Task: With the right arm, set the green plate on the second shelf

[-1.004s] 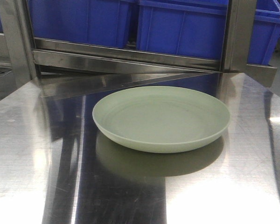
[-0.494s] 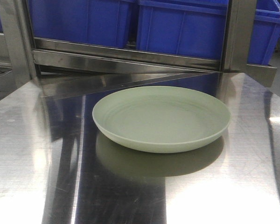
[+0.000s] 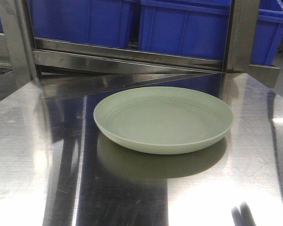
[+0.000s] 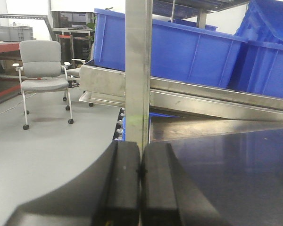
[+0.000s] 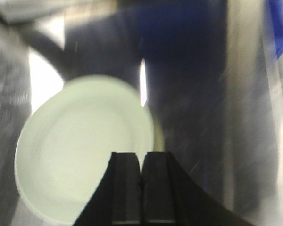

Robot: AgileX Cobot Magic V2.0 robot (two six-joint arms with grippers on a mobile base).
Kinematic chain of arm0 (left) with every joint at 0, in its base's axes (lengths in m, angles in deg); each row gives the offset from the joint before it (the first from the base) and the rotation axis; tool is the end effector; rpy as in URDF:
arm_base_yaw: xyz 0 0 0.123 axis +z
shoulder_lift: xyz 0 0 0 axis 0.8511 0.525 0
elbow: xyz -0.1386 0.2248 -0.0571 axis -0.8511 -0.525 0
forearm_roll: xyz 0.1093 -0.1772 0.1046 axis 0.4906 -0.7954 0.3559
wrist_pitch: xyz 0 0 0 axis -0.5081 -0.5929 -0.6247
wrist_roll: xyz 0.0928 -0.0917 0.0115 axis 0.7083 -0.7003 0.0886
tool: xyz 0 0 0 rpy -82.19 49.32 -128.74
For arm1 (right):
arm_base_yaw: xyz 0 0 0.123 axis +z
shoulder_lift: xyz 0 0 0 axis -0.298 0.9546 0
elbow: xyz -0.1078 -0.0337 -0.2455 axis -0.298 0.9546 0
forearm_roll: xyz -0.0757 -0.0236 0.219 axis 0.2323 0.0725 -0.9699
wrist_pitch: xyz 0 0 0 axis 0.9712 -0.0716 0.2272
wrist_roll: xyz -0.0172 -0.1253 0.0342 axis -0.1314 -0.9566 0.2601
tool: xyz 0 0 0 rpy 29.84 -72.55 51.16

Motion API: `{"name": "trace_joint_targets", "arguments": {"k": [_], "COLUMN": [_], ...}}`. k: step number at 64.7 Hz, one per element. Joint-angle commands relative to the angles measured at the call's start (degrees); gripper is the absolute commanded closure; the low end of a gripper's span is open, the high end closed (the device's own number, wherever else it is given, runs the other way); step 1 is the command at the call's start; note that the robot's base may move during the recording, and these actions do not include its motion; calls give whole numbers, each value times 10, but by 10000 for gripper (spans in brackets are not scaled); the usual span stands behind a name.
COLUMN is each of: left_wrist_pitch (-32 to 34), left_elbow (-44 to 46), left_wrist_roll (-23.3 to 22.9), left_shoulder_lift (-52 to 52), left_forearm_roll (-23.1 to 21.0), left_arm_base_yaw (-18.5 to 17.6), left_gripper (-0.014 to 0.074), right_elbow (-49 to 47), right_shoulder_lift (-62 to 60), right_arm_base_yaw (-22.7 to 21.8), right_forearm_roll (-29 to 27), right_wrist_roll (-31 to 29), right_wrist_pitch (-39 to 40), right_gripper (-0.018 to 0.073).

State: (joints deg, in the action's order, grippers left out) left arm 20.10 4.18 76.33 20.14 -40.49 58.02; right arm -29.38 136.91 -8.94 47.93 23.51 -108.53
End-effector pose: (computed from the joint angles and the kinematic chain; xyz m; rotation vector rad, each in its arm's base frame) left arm 0.0919 -0.0005 0.2136 -0.0152 1.4942 -0.0250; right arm 0.2372 0.0651 0.3059 0.0649 2.3071 0.4974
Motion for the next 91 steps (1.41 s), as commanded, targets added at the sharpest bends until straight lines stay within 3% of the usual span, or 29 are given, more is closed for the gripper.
{"name": "trace_joint_targets", "arguments": {"k": [1,15,18,39,70,91], "left_wrist_pitch": [48,48,48,48,48,48], "left_elbow": [-24,-24,-24,-24,-24,-24], "left_wrist_roll": [-4,-4,-4,-4,-4,-4], "left_shoulder_lift": [-10,-10,-10,-10,-10,-10], "left_forearm_roll": [-5,-5,-5,-5,-5,-5], "left_arm_base_yaw": [-3,-3,-3,-3,-3,-3], "left_gripper": [466,466,466,466,466,466], "right_elbow": [-23,-23,-23,-22,-22,-22], "right_shoulder_lift": [27,102,113,177,244,276], "right_arm_base_yaw": [11,25,25,37,50,50], "right_forearm_roll": [-32,-64,-69,-88,-116,-127], "right_wrist_roll": [-6,-6,-6,-6,-6,-6], "right_wrist_pitch": [23,-9,-6,-4,75,73], "right_gripper": [475,106,76,71,71,71]}}
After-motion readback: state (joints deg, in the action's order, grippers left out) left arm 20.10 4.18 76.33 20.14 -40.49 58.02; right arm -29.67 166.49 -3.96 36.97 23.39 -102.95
